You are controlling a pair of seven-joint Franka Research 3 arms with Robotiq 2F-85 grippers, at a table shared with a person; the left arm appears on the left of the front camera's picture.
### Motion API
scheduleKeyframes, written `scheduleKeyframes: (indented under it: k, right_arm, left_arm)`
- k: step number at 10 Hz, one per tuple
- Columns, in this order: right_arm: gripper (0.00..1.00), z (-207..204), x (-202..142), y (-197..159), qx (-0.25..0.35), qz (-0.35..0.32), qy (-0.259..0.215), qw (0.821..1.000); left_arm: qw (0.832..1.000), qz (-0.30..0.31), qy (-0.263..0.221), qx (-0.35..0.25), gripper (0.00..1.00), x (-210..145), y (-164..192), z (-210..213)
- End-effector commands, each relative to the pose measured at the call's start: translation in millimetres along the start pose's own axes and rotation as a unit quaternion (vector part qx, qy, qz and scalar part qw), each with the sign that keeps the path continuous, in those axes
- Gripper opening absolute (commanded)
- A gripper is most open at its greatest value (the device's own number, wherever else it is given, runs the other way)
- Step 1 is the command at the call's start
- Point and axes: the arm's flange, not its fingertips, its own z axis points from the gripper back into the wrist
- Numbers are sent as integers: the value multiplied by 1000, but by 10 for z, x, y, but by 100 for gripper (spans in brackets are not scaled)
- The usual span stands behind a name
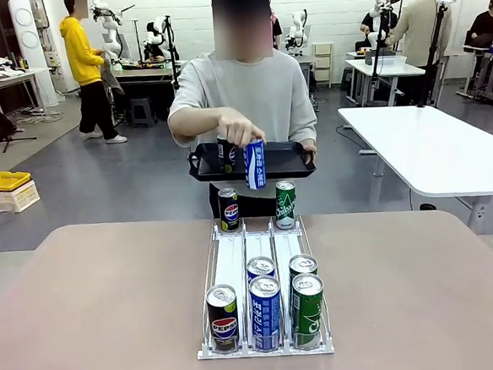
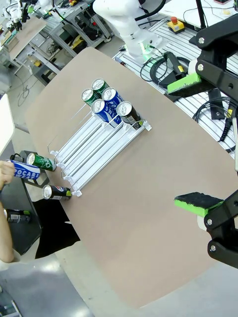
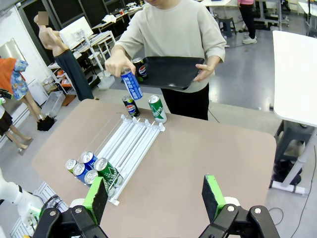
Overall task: Retrieve and hand over the desired beverage to the person.
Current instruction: Pick up another can of the same type that the person held from the Automatic Can Dispenser.
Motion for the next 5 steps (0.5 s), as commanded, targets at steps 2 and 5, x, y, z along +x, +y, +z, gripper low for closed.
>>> scheduleKeyframes:
  k: [2, 5]
  right_arm:
    - [100, -24, -9, -6, 11, 4, -4, 1000]
    - [100, -24, -9, -6, 11, 4, -4, 1000]
  left_arm:
    - [1000, -10, -3, -3, 100, -2, 2, 5]
    - [1000, -10, -3, -3, 100, -2, 2, 5]
